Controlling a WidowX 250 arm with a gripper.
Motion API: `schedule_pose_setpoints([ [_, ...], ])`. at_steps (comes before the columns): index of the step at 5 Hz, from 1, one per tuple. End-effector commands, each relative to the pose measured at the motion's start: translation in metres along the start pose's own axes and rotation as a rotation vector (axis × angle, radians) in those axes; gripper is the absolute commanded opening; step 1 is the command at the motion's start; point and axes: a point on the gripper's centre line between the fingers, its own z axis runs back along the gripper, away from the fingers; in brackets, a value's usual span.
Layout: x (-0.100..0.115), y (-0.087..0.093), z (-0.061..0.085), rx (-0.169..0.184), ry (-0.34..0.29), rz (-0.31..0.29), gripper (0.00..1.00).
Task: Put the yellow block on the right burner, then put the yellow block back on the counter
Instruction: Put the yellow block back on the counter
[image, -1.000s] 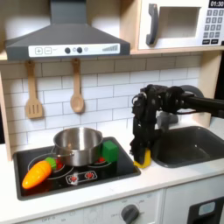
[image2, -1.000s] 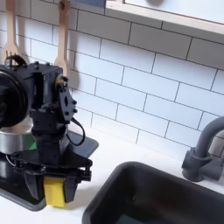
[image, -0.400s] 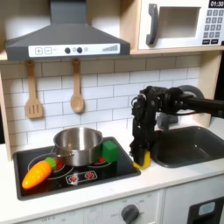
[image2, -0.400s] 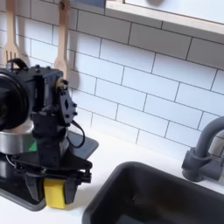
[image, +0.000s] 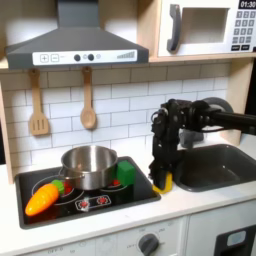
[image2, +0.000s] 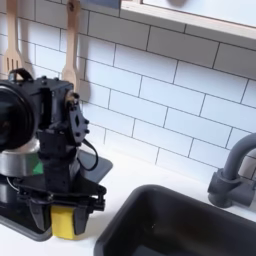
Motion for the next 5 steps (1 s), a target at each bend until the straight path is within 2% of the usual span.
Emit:
schedule_pose_setpoints([
  [1,-0.0011,-0.003,-0.0003,-0.007,0.002,-0.002,0.0],
  [2,-0.0037,-0.0051,-0.0025,-0.019,0.01,0.002,0.0],
  [3,-0.0042,-0.0075,-0.0028,-0.02,0.014,-0.006,1.0],
  [5,-0.0031,-0.0024,-0.0009,-0.023,0.012,0.025,1.0],
])
